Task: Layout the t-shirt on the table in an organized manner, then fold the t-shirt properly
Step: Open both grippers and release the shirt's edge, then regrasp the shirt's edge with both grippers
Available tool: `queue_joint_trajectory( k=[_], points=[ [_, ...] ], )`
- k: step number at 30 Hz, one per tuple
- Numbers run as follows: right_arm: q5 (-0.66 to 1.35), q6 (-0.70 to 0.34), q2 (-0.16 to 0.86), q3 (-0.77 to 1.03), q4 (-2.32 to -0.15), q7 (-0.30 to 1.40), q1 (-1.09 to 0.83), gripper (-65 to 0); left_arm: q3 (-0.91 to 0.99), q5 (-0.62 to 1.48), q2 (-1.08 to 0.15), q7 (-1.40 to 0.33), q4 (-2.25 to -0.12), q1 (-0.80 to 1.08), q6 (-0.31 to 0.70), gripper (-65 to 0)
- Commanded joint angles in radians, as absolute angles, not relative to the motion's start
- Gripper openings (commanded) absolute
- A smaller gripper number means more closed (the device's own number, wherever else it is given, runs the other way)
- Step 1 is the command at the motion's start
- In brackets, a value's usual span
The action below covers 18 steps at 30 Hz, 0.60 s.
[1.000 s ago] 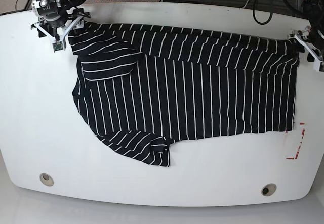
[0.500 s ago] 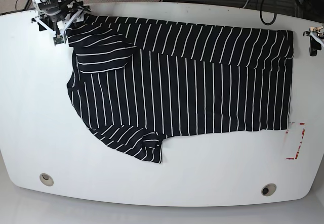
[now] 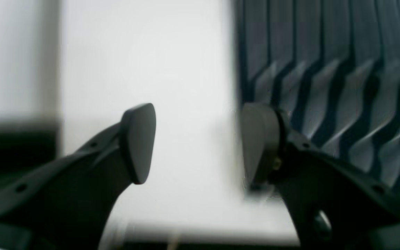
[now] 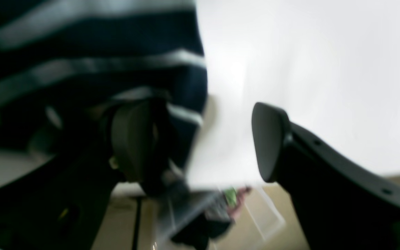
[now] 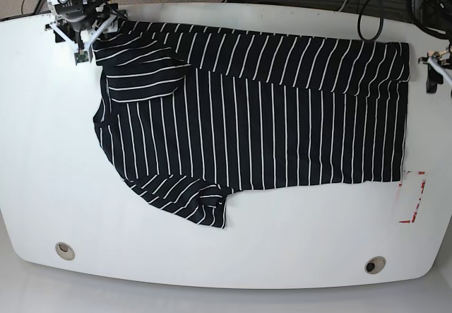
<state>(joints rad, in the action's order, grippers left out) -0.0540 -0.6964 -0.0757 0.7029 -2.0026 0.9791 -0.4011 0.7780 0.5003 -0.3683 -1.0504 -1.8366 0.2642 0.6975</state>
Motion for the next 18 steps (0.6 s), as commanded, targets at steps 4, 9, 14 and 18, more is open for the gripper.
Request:
queue_joint_trajectory(
  k=[4,9,14,18],
  points=[
    [-0.042,-0.698,-0.077,0.696,-2.026,0.964,-0.348,-22.0,0.730,0.512,-0.384,-1.038,-1.859,0.237,0.698,-29.2],
    [-0.042,-0.698,-0.077,0.696,-2.026,0.986,-0.298,-22.0,0.699,0.509,-0.384,-1.038,-1.857,0.206,0.698,-29.2],
    [-0.042,-0.698,-0.079,0.702,-2.026,0.990,-0.222,-22.0,0.690,0.507,-0.374,-1.036,-1.845,0.191,0.698,-29.2],
    [-0.045,-0.698,-0.079,0.704,-2.026,0.992,-0.176,-22.0,0.659,0.506,-0.340,-1.036,-1.845,0.176,0.698,-29.2]
  ],
)
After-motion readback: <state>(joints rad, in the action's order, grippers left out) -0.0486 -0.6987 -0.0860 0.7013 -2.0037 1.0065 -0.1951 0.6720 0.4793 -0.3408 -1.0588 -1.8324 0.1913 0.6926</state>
